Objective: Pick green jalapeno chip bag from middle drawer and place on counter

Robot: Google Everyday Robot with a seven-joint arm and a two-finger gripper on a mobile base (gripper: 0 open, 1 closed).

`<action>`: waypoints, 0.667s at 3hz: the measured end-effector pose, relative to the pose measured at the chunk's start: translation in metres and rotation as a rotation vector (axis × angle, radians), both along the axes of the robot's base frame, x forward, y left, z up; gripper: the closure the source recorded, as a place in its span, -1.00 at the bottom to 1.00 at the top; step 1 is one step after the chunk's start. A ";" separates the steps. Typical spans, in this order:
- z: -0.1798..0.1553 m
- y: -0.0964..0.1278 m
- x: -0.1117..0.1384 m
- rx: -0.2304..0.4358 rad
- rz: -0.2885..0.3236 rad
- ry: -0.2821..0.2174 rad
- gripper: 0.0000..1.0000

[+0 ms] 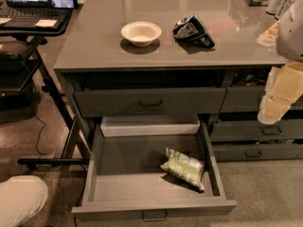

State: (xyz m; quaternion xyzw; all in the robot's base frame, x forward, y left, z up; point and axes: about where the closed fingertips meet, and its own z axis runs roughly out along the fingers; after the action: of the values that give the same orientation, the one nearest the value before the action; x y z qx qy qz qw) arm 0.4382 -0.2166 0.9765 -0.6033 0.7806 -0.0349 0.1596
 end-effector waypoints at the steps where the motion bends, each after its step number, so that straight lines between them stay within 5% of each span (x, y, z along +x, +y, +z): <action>1: 0.000 0.000 0.000 0.000 0.000 0.000 -1.00; 2: -0.020 0.006 -0.001 -0.020 0.012 -0.008 -1.00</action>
Offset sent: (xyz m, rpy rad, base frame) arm -0.0029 0.0164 -0.0610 -0.0574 -0.0035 0.0353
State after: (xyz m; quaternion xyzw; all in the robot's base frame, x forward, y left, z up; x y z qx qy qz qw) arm 0.4371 -0.2103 0.9570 -0.6094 0.7759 -0.0442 0.1568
